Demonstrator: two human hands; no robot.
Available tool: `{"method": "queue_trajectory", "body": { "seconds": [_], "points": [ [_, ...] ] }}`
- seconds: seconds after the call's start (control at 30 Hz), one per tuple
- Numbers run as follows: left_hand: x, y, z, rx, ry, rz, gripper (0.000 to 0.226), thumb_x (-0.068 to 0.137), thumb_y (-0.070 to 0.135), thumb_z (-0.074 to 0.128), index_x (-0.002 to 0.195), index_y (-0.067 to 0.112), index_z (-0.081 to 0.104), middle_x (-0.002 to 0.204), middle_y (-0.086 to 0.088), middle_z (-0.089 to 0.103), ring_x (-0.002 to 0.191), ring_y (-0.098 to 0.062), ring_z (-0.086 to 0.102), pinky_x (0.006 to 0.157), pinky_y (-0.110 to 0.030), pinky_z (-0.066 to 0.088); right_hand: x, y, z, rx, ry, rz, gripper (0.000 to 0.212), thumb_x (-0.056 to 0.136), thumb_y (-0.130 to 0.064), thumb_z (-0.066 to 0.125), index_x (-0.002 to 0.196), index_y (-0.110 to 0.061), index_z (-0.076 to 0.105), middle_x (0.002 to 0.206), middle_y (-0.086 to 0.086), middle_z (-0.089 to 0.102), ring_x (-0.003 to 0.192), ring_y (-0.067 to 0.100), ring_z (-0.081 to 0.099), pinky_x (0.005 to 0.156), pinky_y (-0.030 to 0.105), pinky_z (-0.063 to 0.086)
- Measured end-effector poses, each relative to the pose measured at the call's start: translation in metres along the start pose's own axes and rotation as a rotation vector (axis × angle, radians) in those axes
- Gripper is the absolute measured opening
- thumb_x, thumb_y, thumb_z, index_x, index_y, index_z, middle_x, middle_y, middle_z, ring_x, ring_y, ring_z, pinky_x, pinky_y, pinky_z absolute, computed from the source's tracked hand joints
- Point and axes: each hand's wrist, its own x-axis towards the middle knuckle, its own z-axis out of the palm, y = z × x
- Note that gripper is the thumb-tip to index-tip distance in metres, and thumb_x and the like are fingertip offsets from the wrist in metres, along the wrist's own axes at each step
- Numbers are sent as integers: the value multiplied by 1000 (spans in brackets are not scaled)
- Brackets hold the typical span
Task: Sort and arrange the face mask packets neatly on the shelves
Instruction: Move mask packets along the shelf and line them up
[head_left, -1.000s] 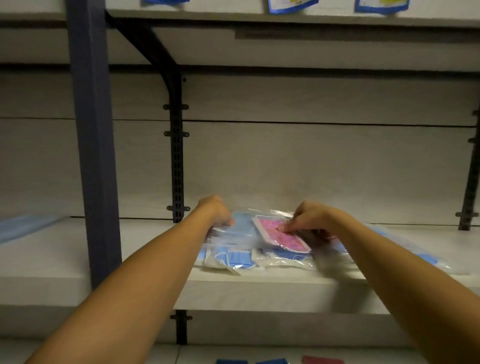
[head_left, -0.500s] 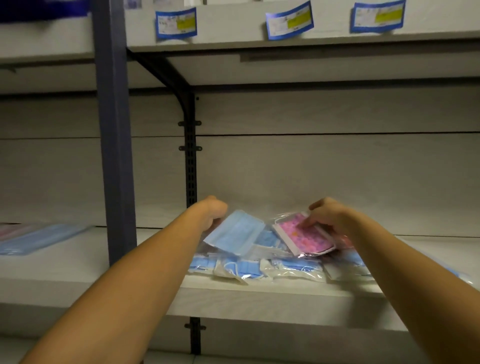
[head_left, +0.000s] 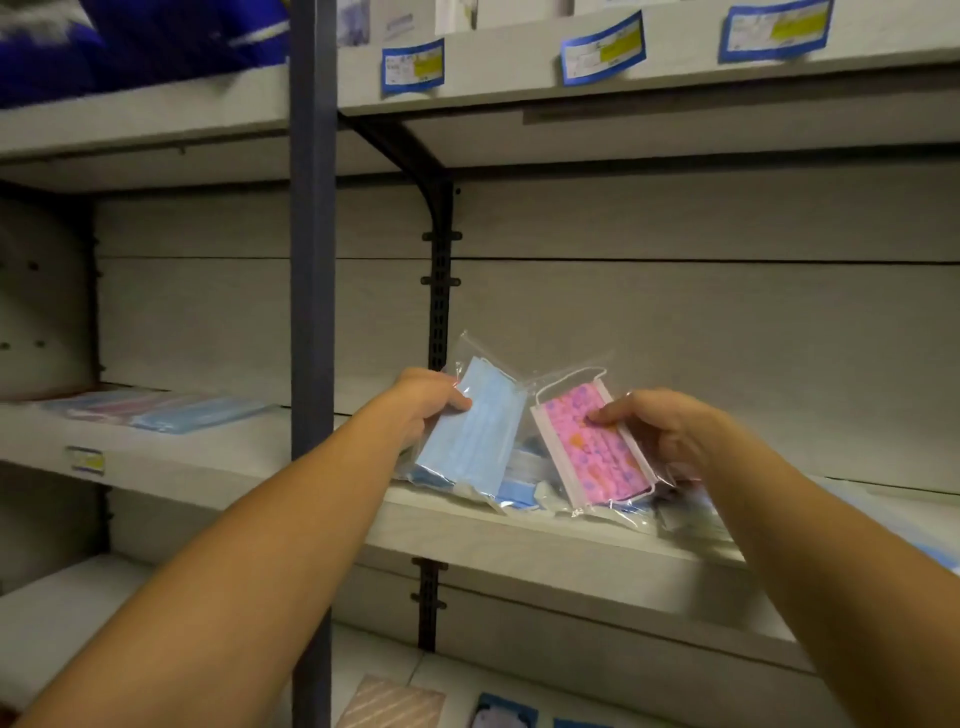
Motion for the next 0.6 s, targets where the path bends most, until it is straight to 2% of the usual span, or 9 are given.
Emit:
{"method": "queue_trajectory", "body": {
  "seconds": [0.07, 0.13, 0.23, 0.3, 0.33, 0.37, 0.43, 0.53, 0.6],
  "points": [
    [-12, -2, -6, -37, 5, 10, 35, 80, -11, 72, 112, 3, 71, 98, -15, 74, 83, -28, 72, 74, -37, 59, -1, 2, 3, 74, -62, -45, 51, 75, -1, 81, 122, 4, 63, 102, 21, 75, 90, 36, 75, 86, 53, 59],
    [-24, -4, -13, -73, 39, 12, 28, 82, -13, 69, 104, 4, 72, 101, -15, 74, 81, -25, 72, 72, -34, 61, -3, 3, 9, 86, -109, -92, 62, 69, -3, 84, 125, 5, 59, 104, 19, 75, 93, 33, 74, 86, 46, 59],
    [-45, -1, -27, -89, 122, 42, 37, 83, -11, 72, 114, 9, 65, 99, -12, 70, 72, -16, 67, 46, -20, 50, -8, -1, 25, 161, -162, -164, 66, 60, -4, 87, 119, -6, 55, 99, 13, 77, 91, 24, 74, 75, 34, 56],
    [-56, 2, -38, -68, 158, 88, 39, 83, -10, 72, 116, 8, 63, 91, -8, 67, 72, -16, 65, 54, -23, 52, -7, -3, 37, 188, -198, -198, 83, 45, -12, 97, 116, -8, 56, 102, 13, 77, 102, 24, 72, 83, 34, 56],
    [-61, 4, -44, -51, 160, 112, 38, 83, -10, 72, 116, 7, 64, 93, -8, 68, 78, -18, 68, 63, -27, 57, -4, -3, 43, 188, -218, -214, 94, 36, -18, 102, 118, -9, 58, 103, 13, 77, 102, 23, 71, 79, 32, 56],
    [-66, 6, -48, -35, 155, 129, 38, 83, -9, 73, 117, 6, 65, 99, -10, 70, 86, -21, 70, 72, -31, 60, -5, -4, 49, 187, -245, -220, 96, 35, -20, 102, 121, -11, 60, 103, 12, 77, 97, 21, 71, 67, 28, 55],
    [-76, 10, -56, 2, 168, 167, 40, 81, -8, 75, 117, 8, 64, 109, -12, 69, 94, -25, 70, 79, -37, 61, -17, -6, 64, 216, -277, -224, 80, 49, -13, 94, 122, -8, 61, 101, 12, 77, 84, 18, 74, 56, 25, 55],
    [-87, 13, -68, 43, 202, 217, 37, 80, -6, 76, 108, 13, 62, 111, -10, 66, 96, -26, 69, 85, -41, 61, -34, -10, 83, 277, -325, -234, 47, 66, -1, 79, 109, -7, 62, 93, 13, 78, 75, 21, 76, 56, 27, 59],
    [-93, 11, -78, 48, 210, 237, 35, 81, -4, 76, 106, 15, 61, 112, -11, 66, 96, -27, 69, 86, -43, 61, -40, -13, 94, 273, -346, -247, 45, 69, 0, 77, 112, -5, 64, 92, 15, 77, 74, 24, 75, 62, 34, 61]
  ]
}}
